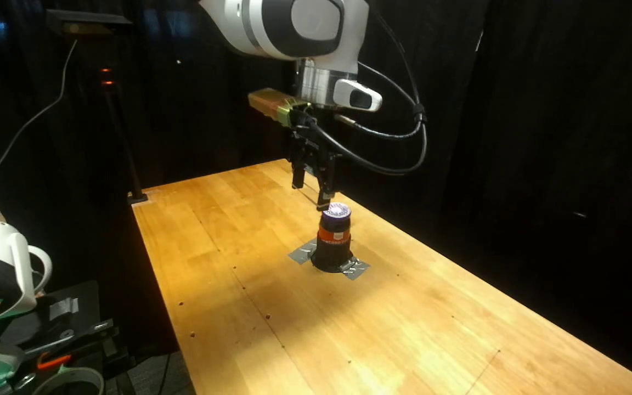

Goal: Put the rubber band around the cup

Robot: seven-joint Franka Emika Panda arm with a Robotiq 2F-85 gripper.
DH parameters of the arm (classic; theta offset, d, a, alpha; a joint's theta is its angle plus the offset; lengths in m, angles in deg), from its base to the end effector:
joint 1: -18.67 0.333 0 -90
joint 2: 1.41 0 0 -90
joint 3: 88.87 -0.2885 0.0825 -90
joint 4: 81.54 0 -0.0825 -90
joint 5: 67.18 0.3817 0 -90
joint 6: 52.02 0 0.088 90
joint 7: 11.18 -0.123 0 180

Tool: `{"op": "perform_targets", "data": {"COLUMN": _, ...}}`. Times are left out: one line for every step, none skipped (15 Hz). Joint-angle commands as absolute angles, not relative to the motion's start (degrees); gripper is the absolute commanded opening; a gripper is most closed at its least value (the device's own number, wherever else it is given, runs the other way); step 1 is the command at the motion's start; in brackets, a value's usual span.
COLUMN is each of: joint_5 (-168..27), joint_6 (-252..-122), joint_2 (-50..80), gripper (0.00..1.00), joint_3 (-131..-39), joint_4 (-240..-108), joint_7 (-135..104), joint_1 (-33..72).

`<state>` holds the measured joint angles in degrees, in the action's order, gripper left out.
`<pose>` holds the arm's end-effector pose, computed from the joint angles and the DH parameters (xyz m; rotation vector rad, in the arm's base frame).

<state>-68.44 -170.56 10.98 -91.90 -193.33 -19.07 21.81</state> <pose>0.5770 0.0603 0.3200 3.1185 -0.0300 -0.1505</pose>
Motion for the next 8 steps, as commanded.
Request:
{"op": "perform_targets", "data": {"joint_5": -68.3, "joint_6": -178.9, "joint_2": 18.4, "gripper": 1.00, "joint_3": -91.7, "joint_4": -187.0, "joint_7": -22.2, "joint_1": 23.2}}
{"op": "perform_targets", "data": {"joint_5": -68.8, "joint_6": -181.0, "joint_2": 20.0, "gripper": 1.00, "joint_3": -91.4, "joint_4": -186.0, "joint_7": -22.5, "joint_1": 23.5}}
{"op": "perform_targets", "data": {"joint_5": -69.2, "joint_6": -182.5, "joint_2": 21.6, "gripper": 1.00, "joint_3": -91.1, "joint_4": -184.9, "joint_7": -23.0, "joint_1": 23.8}}
{"op": "perform_targets", "data": {"joint_5": -69.3, "joint_6": -183.4, "joint_2": 22.9, "gripper": 1.00, "joint_3": -91.0, "joint_4": -184.0, "joint_7": -23.0, "joint_1": 24.0}}
{"op": "perform_targets", "data": {"joint_5": -69.3, "joint_6": -184.3, "joint_2": 23.9, "gripper": 1.00, "joint_3": -90.9, "joint_4": -183.2, "joint_7": -22.7, "joint_1": 24.1}}
{"op": "perform_targets", "data": {"joint_5": -69.2, "joint_6": -184.7, "joint_2": 25.0, "gripper": 1.00, "joint_3": -90.9, "joint_4": -182.2, "joint_7": -22.5, "joint_1": 24.2}}
{"op": "perform_targets", "data": {"joint_5": -68.7, "joint_6": -184.7, "joint_2": 26.0, "gripper": 1.00, "joint_3": -91.1, "joint_4": -181.2, "joint_7": -21.8, "joint_1": 24.1}}
{"op": "perform_targets", "data": {"joint_5": -68.6, "joint_6": -184.5, "joint_2": 26.9, "gripper": 1.00, "joint_3": -91.2, "joint_4": -180.2, "joint_7": -21.6, "joint_1": 24.2}}
